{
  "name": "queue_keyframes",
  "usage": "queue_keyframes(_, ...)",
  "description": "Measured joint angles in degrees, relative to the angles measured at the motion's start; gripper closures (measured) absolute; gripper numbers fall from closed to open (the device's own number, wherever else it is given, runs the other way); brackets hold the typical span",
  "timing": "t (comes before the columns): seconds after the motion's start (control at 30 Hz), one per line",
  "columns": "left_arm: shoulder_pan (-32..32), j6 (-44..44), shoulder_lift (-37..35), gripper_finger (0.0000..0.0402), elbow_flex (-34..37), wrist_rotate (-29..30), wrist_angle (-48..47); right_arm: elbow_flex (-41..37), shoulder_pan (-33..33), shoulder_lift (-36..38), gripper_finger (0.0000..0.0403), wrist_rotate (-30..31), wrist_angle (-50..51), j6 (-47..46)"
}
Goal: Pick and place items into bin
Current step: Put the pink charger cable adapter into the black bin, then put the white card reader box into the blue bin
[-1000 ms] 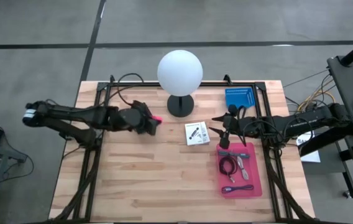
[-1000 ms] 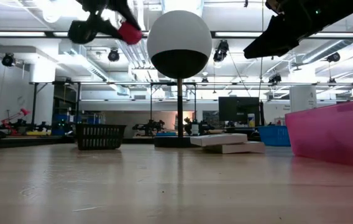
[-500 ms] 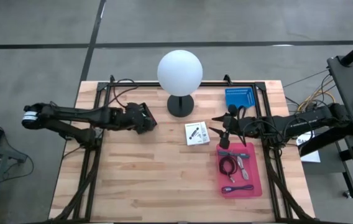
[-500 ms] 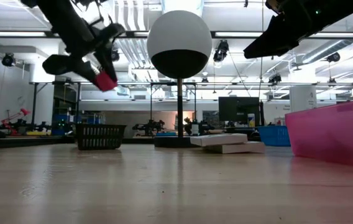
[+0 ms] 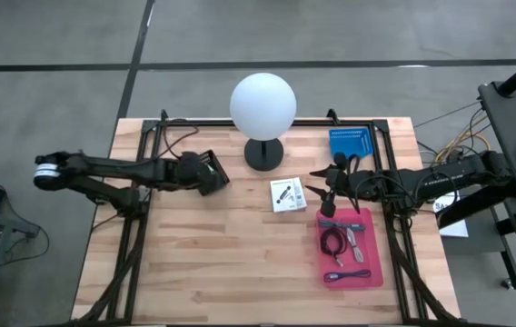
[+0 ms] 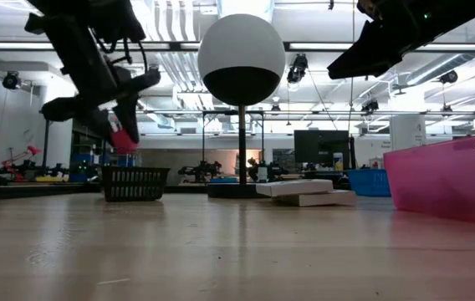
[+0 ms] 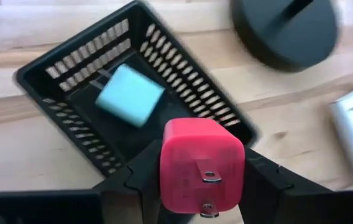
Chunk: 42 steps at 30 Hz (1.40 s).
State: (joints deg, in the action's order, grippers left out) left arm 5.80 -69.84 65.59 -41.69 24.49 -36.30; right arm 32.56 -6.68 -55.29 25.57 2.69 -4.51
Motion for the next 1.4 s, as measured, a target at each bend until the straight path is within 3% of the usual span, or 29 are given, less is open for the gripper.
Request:
queue_keyframes(0.47, -0.02, 3.21, 9.75, 0.0262, -0.62, -1.76, 1.78, 0.00, -0.02, 0.02, 0.0218, -0.01, -0.02, 0.05)
queue_keyframes(0.87, -0.01, 3.27, 11.91, 0.0260, -0.55, -3.01, 1.39, 0.00, -0.04, 0.02, 0.0218, -0.01, 0.01, 0.20)
queue_keyframes(1.17, -0.02, 3.21, 11.80, 0.0159, -0.42, -3.06, 1.32, 0.00, -0.04, 0.02, 0.0218, -0.01, 0.02, 0.66)
queue_keyframes(1.4, 0.02, 3.01, 11.34, 0.0141, -1.89, -3.15, 1.29, 0.00, -0.04, 0.02, 0.0218, -0.01, 0.01, 0.66)
